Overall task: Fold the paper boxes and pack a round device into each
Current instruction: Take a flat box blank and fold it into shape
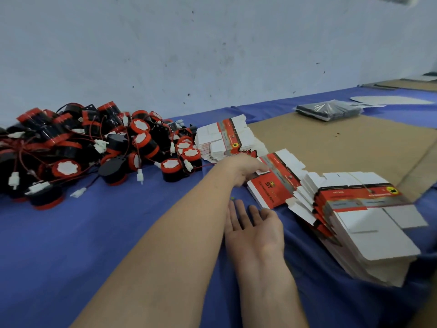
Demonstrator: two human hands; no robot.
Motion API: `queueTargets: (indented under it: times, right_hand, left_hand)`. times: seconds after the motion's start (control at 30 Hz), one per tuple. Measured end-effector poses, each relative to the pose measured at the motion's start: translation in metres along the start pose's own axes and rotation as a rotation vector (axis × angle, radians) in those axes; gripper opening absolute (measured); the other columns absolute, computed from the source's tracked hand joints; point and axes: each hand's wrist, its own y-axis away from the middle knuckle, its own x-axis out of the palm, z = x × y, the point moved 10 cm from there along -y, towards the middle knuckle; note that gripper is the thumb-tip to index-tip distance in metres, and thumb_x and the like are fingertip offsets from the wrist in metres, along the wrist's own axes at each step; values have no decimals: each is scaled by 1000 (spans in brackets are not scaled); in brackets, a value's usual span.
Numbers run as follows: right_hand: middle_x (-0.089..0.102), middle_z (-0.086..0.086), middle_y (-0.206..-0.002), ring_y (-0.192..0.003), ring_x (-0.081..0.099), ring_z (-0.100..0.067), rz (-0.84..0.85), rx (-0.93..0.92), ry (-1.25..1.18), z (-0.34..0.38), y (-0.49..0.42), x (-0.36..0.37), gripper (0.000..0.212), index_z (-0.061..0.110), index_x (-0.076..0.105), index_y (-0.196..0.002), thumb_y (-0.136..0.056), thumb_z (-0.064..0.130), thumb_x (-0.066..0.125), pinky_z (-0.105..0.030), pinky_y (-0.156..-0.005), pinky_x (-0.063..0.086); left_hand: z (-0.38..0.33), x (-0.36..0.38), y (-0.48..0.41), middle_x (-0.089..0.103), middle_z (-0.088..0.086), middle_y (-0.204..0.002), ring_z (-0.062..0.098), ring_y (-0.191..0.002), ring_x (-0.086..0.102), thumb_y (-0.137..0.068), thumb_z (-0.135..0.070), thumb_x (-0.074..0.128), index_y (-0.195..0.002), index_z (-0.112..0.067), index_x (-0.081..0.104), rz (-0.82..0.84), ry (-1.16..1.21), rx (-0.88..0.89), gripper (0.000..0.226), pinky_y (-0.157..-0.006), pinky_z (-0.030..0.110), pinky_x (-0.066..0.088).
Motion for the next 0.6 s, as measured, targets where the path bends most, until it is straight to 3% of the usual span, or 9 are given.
queueTargets:
  times: [0.1, 0.17, 0.27, 0.37, 0.43, 0.53, 0.6]
  right_hand:
    - [58, -19, -135, -122, 59, -38, -15, 11, -1, -1, 12, 4, 40, 7, 47, -140, -104, 21, 40, -44, -99, 47]
    - [60, -18, -126, -110, 63, -36, -42, 10, -9, -4, 16, 6, 32, 11, 49, -132, -103, 20, 39, -43, -96, 49]
    - [61, -14, -114, -85, 64, -28, -110, -48, 82, -2, 21, 4, 22, 10, 50, -120, -102, 17, 40, -40, -82, 53]
    - [58, -6, -94, -67, 54, -19, -232, -228, 249, 11, 25, 0, 13, 12, 52, -103, -101, 17, 40, -38, -73, 51]
    - [54, -1, -105, -76, 51, -18, -282, -392, 387, 21, 37, 3, 18, 21, 50, -114, -101, 21, 38, -35, -69, 45]
    - [49, 1, -142, -124, 51, -23, -246, -620, 571, 22, 61, 19, 42, 26, 41, -144, -102, 25, 38, -44, -103, 43]
    - [42, 4, -149, -135, 41, -21, -181, -732, 627, 13, 76, 32, 45, 26, 38, -147, -102, 23, 38, -35, -101, 40]
  left_hand:
    - [-9, -13, 8, 72, 14, -103, 23, -80, 69, -94, -1, 62, -120, 2, 63, -42, 6, 73, 26, -79, 36, 59]
    - [-24, -36, 20, 71, 19, -106, 26, -80, 68, -93, 2, 61, -114, 3, 63, -87, 19, 156, 21, -83, 40, 58]
    - [-34, -82, 50, 70, 19, -117, 31, -99, 70, -95, 0, 58, -115, 4, 64, -114, 42, 186, 22, -91, 44, 57]
    - [-17, -120, 93, 75, 11, -108, 23, -94, 74, -98, -8, 57, -116, -3, 65, -75, -49, 107, 20, -69, 31, 61]
    - [3, -142, 119, 77, 6, -103, 21, -91, 75, -98, -16, 61, -117, -7, 66, -92, -202, 32, 21, -65, 28, 61]
    - [30, -170, 147, 76, 4, -100, 17, -85, 72, -99, -27, 61, -119, -8, 65, -209, -442, 14, 28, -68, 27, 56]
    - [33, -182, 165, 68, 10, -97, 18, -78, 62, -100, -30, 58, -121, -6, 63, -322, -598, 105, 32, -65, 31, 48]
